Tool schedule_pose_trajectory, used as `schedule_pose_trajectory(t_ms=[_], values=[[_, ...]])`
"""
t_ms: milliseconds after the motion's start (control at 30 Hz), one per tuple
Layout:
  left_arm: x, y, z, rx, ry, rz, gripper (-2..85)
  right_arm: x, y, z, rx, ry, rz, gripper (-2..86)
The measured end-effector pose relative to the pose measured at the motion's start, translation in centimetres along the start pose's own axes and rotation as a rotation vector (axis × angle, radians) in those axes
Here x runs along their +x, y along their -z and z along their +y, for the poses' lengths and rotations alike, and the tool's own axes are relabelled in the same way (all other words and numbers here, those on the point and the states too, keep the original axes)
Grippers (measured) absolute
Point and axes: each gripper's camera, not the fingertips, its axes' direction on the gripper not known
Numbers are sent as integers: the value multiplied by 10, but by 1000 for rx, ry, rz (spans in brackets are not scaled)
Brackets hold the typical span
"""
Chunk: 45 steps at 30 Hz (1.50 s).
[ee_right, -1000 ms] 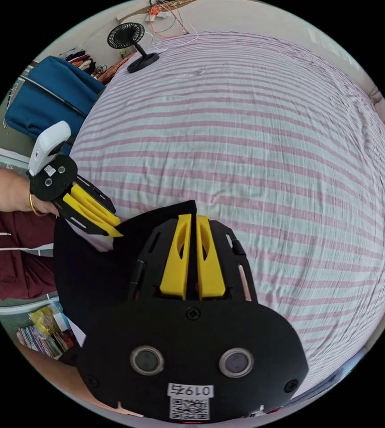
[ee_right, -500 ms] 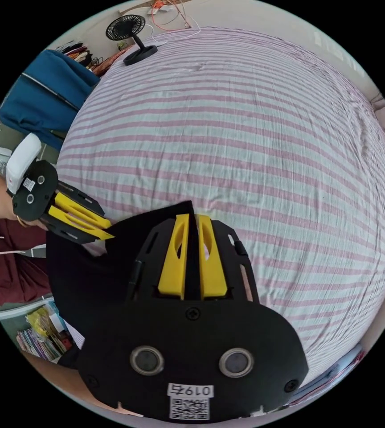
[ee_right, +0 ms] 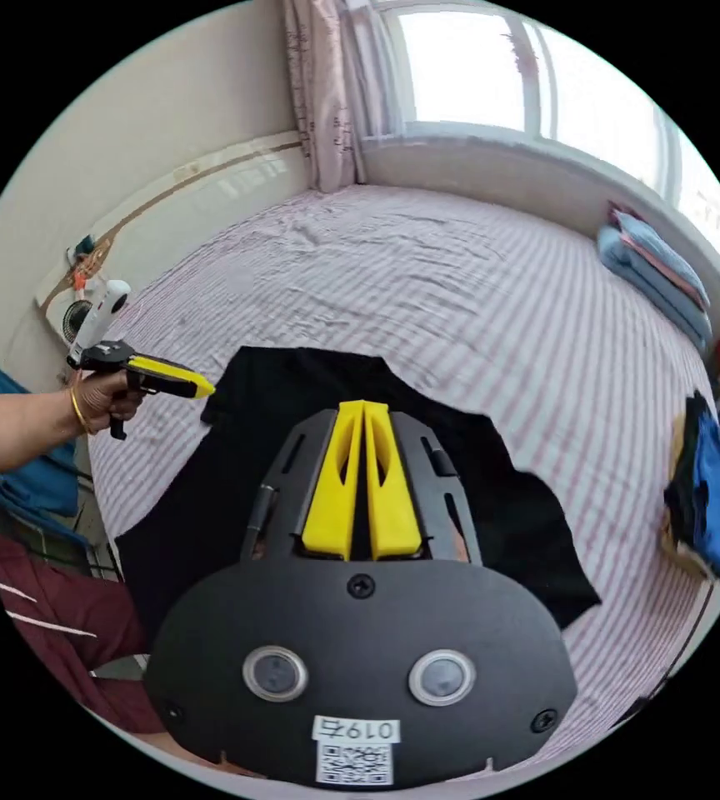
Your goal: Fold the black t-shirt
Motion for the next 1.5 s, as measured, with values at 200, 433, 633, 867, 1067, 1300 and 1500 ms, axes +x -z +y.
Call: schedule_pose_trajectory(t_ms=[200,433,633,867,1067,1300,1500], values=[[196,-39,-169,-106,-436,283,10,96,37,220,-9,-586,141,41],[430,-64,-325,-266,-979,368,49,113,-19,386,172,-1024,-70,61],[561,-86,-378,-548,-1299,186,75,104,-76,456,248,-1202,-174,89],[648,-74,-425,-708,-1264,274,64,96,-118,501,245,-1321,-132,84],[711,-47,-450,-749,-1273,266,57,90,-154,513,118,-1261,-13,22],[762,-8,-485,-772,-1211,345,17,74,-161,532,171,-1083,131,-3],[796,32,-505,-637,-1180,283,8,66,-207,543,24,-904,219,-3]])
